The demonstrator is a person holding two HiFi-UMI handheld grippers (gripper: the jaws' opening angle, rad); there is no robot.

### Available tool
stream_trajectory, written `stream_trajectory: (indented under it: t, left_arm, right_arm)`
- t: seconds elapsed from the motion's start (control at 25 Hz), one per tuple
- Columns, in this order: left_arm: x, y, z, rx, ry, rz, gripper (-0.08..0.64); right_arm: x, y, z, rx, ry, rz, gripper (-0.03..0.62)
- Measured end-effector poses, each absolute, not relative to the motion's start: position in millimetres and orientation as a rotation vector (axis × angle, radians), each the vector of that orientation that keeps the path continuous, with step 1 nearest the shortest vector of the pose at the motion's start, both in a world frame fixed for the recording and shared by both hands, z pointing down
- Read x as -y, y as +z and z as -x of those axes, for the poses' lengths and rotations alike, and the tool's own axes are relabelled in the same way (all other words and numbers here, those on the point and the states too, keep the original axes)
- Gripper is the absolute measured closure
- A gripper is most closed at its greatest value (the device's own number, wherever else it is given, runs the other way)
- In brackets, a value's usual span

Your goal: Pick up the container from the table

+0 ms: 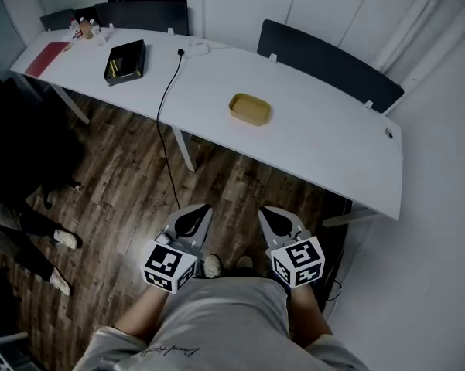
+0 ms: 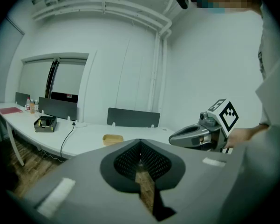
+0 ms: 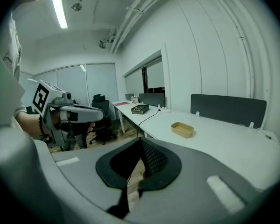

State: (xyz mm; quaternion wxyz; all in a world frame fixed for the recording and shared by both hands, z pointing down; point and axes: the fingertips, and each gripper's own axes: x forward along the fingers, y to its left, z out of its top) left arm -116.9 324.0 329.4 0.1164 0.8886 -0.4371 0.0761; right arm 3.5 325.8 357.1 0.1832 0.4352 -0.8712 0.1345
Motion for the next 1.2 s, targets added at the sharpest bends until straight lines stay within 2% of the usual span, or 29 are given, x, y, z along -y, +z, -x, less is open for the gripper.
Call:
stream_trajectory:
  t: [0.28,1.2]
  left_arm:
    - [-319,330,137,1.275,0.227,-2.620,0.560]
    - [-275,346,134,1.208,0.227,-2.632,0.560]
  right_arm:
    - [-322,354,12,2.457,0.368,-1.254,0.577]
    - [-280,370,15,2.465,0.391,-1.282,0.577]
